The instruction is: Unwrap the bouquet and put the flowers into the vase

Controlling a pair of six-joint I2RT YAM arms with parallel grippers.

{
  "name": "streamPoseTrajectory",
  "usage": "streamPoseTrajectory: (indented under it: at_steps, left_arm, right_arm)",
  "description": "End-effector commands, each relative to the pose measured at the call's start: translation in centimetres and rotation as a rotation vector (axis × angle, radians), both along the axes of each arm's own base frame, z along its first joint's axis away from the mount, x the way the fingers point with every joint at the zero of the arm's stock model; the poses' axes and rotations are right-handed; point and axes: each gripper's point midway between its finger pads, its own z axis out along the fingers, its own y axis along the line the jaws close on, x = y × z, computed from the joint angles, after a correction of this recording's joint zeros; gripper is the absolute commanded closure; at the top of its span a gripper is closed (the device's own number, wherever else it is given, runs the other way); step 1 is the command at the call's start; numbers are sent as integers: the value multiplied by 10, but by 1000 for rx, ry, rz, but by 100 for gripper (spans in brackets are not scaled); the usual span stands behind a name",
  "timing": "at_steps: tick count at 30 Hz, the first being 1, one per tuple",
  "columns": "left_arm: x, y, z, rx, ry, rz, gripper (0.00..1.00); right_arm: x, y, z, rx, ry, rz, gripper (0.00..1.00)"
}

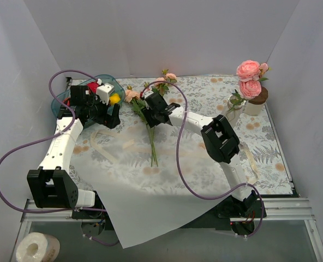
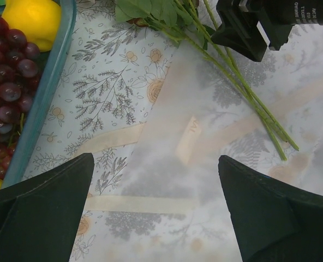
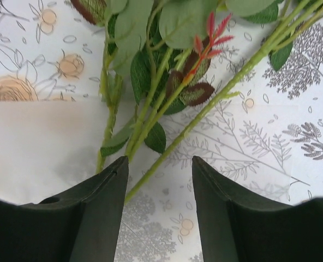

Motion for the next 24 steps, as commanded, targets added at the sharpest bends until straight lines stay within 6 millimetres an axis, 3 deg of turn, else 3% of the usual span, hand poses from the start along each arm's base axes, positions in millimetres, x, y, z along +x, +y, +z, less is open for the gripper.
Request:
streamPoseTrajectory:
  at_steps: [1,7,10,11,16,18,19,20,24]
  left_arm:
    - [-6,3,15,15,-53,-7,2]
    - [-5,4,17,26,-54,-9,2]
    - [-7,5,14,32,-51,-13,2]
    - [-7,5,12,36,-51,-13,2]
    - [-10,7,3,47,-39,-12,2]
    - [-10,7,4,49,-44,-12,2]
    - [-10,8,4,51,-45,-11,2]
    - [-10,8,5,51,-50,-11,2]
    - [-12,8,5,52,-49,-14,2]
  right_arm:
    - [15,13,14,28,-31,-25,42]
    - [23,8,1,-10,-24,-62,43]
    - [19,3,12,14,-47,-71,43]
    - [22,4,30,42,-77,-75,43]
    - [24,9,69,51,-167,-52,45]
    - [26,5,66,15,-151,-69,46]
    - [28,4,54,-14,-138,-72,47]
    - [31,5,58,-19,-143,-75,47]
    - [24,-5,32,-59,-101,-89,48]
